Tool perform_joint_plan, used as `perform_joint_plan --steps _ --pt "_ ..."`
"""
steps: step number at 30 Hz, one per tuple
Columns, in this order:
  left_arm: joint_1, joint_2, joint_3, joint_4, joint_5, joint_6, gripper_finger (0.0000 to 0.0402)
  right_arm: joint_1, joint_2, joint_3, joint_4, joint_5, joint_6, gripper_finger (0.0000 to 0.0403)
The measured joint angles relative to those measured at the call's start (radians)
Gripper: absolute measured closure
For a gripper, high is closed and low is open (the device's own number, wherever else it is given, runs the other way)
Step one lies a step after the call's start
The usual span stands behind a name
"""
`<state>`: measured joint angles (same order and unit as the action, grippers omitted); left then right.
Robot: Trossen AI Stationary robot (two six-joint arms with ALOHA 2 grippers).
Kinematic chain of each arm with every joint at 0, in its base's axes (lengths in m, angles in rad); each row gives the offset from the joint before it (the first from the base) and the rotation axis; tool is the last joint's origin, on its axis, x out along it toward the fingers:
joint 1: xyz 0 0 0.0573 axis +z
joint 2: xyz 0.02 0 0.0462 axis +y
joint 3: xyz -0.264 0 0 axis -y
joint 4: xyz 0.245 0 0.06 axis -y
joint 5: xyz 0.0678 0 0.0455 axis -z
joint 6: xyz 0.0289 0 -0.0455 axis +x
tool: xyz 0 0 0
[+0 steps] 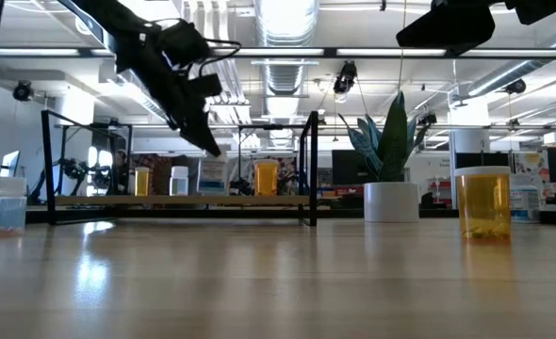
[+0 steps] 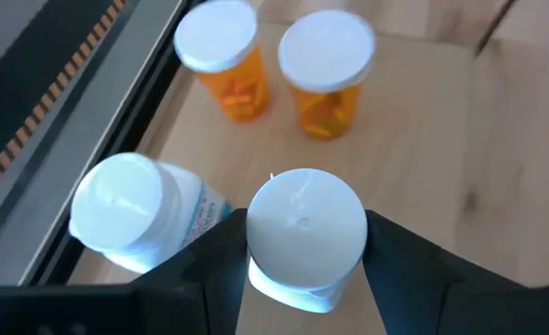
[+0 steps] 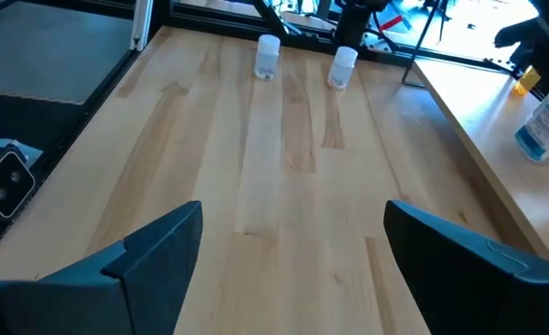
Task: Pick and place medicine bottles onto shelf by color
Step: Put the white blue medicine container on the shelf
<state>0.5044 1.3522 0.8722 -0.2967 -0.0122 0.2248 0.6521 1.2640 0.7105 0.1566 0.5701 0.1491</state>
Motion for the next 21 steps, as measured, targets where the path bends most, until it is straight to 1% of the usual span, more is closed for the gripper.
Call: perform_joint_plan --steps 5,21 --pt "0.004 0.018 0.0 0.013 -0.047 0.006 0.0228 0.0 0.0 0.0 0.0 0.0 0.009 0.0077" --pt "0.007 0.008 -0.001 0.001 -0.056 0.045 0.0222 0.0 0.0 0.0 0.0 0.0 0.009 0.0077"
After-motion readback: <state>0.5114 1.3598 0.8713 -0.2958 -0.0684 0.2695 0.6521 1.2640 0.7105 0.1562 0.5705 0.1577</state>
